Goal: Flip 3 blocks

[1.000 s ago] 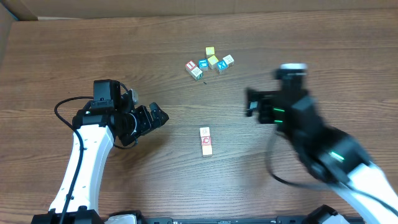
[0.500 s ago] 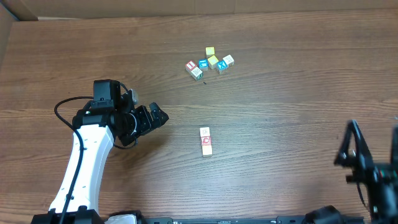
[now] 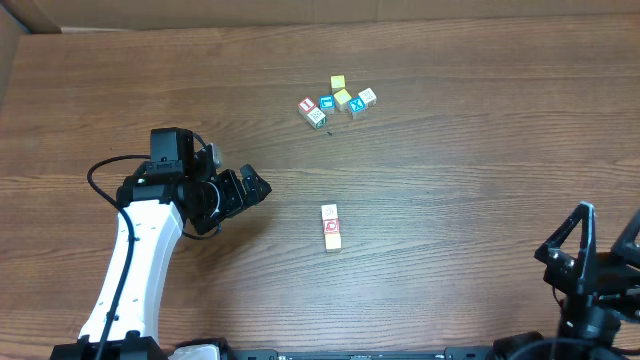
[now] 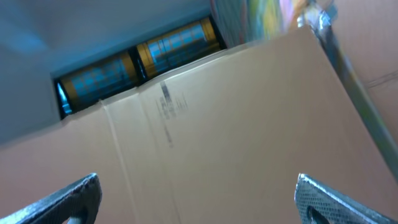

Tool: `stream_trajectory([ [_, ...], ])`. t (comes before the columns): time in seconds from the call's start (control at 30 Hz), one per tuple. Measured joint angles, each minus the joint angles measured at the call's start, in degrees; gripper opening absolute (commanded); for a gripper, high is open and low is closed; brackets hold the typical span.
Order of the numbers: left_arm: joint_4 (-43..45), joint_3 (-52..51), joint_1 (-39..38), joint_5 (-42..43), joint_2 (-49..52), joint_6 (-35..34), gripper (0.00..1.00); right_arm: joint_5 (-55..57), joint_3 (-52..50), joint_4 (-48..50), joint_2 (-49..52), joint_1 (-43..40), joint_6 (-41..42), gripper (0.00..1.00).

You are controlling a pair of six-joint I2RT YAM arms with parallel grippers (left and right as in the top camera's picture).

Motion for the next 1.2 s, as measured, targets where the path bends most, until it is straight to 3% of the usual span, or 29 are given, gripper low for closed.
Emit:
stream_trajectory([
  [0.13,0.0,0.0,0.0,0.0,0.0,0.0,1.0,-0.6,-5.9,7.2,0.0,0.0,0.0,1.0],
  [0.57,0.0,0.0,0.0,0.0,0.0,0.0,1.0,-3.0,-18.5,7.7,0.0,-4.2,5.2,1.0],
  [0.8,0.0,0.0,0.0,0.0,0.0,0.0,1.0,-5.0,-18.9,-1.7,-0.1,-5.5,5.9,1.0],
  [1.2,0.0,0.0,0.0,0.0,0.0,0.0,1.0,-11.0,-18.9,-20.3,-0.1,-5.6,-4.6,1.0],
])
